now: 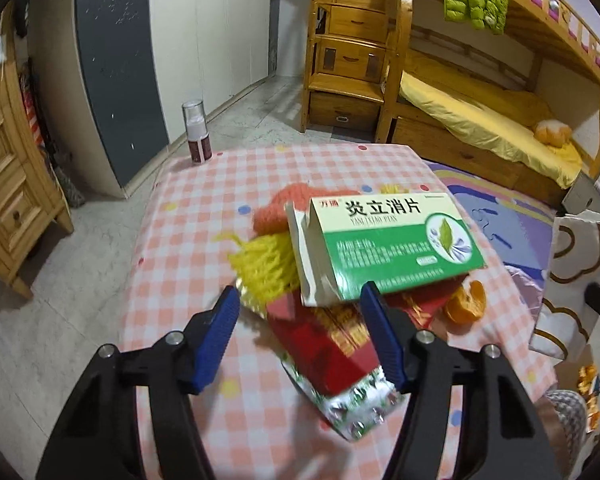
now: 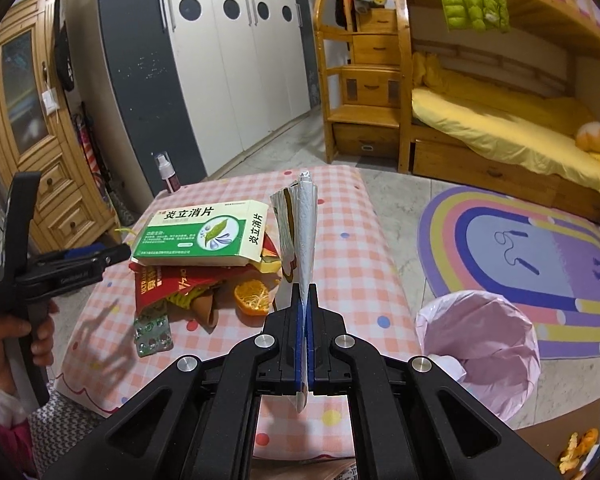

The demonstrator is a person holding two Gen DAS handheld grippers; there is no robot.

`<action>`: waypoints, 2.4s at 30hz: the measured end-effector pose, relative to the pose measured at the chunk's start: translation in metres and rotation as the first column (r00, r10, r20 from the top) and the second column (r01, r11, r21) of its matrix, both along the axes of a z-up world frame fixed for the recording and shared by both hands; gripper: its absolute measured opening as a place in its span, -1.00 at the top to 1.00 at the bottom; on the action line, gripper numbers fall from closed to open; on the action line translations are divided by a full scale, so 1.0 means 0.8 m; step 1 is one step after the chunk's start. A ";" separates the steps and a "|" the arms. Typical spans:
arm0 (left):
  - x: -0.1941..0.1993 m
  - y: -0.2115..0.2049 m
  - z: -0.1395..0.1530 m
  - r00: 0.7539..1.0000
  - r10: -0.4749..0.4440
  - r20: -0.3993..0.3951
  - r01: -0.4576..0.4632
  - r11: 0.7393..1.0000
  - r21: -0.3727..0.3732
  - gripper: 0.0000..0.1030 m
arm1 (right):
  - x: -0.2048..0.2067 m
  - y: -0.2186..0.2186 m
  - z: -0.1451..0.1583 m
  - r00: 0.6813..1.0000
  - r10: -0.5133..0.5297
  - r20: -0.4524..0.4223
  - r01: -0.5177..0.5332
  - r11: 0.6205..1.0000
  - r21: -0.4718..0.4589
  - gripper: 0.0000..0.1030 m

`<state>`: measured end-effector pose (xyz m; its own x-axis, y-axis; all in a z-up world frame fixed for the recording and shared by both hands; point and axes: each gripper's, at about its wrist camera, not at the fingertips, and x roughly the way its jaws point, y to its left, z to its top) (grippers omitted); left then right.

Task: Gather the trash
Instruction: 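Lower the left tool onto the green medicine box while the right tool holds the bag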

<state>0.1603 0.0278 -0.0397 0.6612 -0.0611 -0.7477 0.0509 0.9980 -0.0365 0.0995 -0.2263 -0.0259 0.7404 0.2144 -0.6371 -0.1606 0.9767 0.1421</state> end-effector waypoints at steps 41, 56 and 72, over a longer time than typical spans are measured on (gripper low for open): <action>0.016 0.025 0.006 0.996 -0.081 0.040 0.086 0.988 -0.127 -0.01 | -0.002 0.009 -0.004 1.000 -0.003 -0.016 0.003 1.000 -0.011 0.98; -0.026 -0.007 -0.038 0.996 -0.064 -0.068 0.056 0.992 -0.111 -0.02 | 0.111 0.060 0.024 0.992 0.019 0.124 -0.012 0.998 -0.059 0.98; 0.016 0.004 -0.010 0.999 0.030 -0.020 -0.032 0.996 -0.078 -0.03 | 0.037 0.062 0.001 0.989 0.142 -0.040 -0.138 0.986 0.094 0.98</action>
